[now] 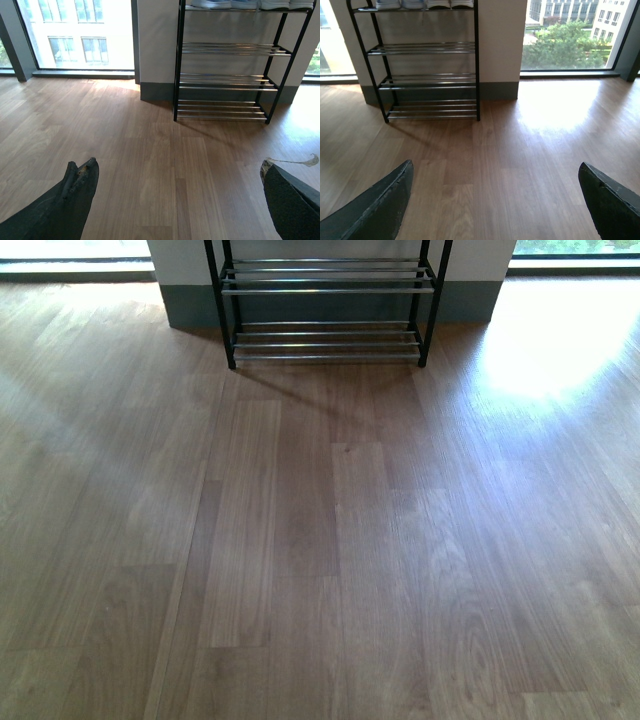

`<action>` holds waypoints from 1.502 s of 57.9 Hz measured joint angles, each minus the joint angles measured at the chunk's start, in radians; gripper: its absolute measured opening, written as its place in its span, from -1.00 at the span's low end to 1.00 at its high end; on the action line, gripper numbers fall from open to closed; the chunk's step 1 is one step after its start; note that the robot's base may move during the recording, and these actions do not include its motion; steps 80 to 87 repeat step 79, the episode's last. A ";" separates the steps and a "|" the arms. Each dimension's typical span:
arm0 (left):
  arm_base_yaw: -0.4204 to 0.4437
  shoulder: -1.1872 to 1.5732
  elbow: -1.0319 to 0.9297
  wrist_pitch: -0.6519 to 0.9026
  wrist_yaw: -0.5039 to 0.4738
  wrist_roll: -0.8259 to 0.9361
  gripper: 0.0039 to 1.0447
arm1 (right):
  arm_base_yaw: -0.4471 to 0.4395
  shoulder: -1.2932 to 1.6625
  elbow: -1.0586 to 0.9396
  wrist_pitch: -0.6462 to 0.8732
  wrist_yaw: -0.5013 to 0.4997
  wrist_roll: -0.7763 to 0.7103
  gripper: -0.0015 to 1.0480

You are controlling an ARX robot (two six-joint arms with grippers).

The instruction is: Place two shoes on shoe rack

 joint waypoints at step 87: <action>0.000 0.000 0.000 0.000 0.000 0.000 0.83 | 0.000 -0.002 0.000 0.000 0.000 0.000 0.82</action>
